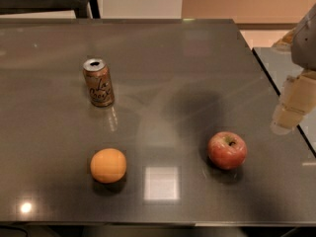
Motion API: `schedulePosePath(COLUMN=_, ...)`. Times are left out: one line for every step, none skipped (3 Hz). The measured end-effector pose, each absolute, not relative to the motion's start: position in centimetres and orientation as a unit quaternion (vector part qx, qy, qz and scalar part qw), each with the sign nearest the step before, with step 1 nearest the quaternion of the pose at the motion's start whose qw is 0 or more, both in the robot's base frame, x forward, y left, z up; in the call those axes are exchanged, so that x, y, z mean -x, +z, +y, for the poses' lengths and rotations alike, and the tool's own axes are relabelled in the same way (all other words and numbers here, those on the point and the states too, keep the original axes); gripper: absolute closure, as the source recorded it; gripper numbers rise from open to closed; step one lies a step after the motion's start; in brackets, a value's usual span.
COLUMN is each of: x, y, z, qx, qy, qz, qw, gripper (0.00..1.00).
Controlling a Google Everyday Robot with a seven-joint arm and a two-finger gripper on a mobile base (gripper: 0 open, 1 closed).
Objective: Move apple near orange can
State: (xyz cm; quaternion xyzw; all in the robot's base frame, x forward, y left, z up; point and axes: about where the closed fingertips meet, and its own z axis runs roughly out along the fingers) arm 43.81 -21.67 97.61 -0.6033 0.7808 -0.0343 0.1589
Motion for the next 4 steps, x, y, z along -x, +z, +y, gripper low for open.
schedulePosePath(x=-43.8, y=97.6, z=-21.7, qx=0.603, qy=-0.034, qz=0.781, qw=0.159, gripper=0.0)
schedulePosePath(x=-43.1, y=96.7, z=-20.7, qx=0.619, qy=-0.017, qz=0.767, qw=0.166, gripper=0.0)
schedulePosePath(x=-42.4, y=94.6, z=-19.1, qx=0.641, qy=0.013, qz=0.748, qw=0.173, gripper=0.0)
schedulePosePath(x=-42.1, y=92.2, z=-17.5, qx=0.654, qy=0.041, qz=0.734, qw=0.175, gripper=0.0)
